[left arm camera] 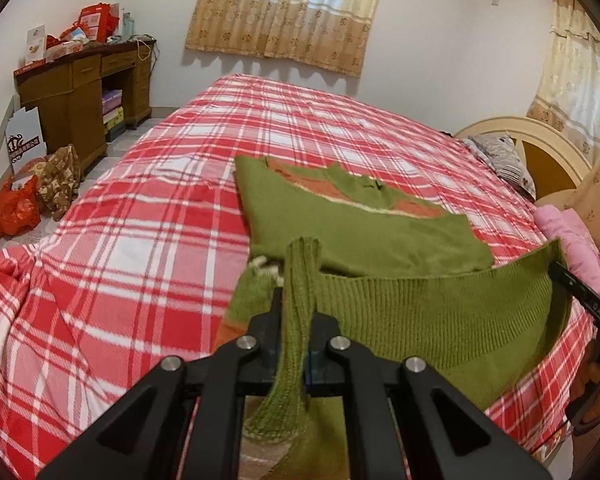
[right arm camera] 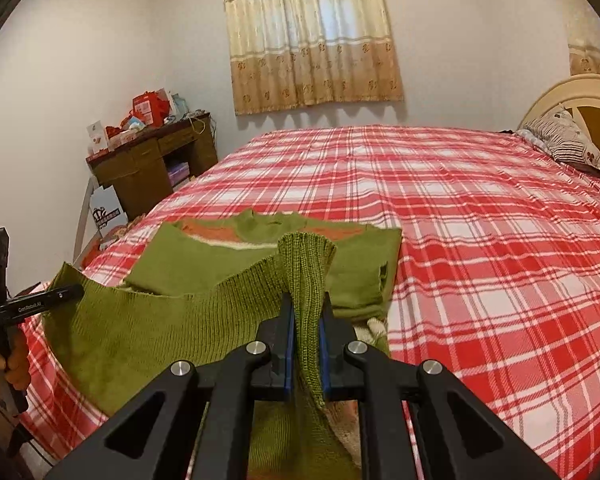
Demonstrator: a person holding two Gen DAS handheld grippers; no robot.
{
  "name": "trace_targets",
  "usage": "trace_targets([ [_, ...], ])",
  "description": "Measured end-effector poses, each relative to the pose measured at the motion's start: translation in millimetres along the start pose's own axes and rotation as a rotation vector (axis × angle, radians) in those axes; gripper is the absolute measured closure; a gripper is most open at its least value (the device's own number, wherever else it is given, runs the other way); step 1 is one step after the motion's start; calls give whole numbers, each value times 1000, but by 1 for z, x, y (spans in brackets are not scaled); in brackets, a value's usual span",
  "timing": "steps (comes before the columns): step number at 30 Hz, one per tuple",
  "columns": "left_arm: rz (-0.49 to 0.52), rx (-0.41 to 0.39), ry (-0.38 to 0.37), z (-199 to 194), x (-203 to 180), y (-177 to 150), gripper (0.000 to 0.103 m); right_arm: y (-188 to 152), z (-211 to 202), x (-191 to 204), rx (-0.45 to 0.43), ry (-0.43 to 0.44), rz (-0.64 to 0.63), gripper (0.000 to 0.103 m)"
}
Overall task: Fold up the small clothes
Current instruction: 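Lift the hem with both tools and fold it toward the collar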
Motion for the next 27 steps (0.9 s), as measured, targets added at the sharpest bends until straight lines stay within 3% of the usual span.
trace_targets([
  [13,-33,-44,31,21,11,60,96,44,30,-3,-26,-20,21,94],
  [27,-41,-20,71,79,22,102,96,71,104,-20,7,-87,19,94],
])
Point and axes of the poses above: each gripper's, at about its wrist camera, not at the fingertips, and z roughly the way its jaws point, x to its left, y to its top, the point moved 9 cm from there along z, roughly the way its jaws point, and after that the axes turned 10 degrees about z, right-handed, at the moved point
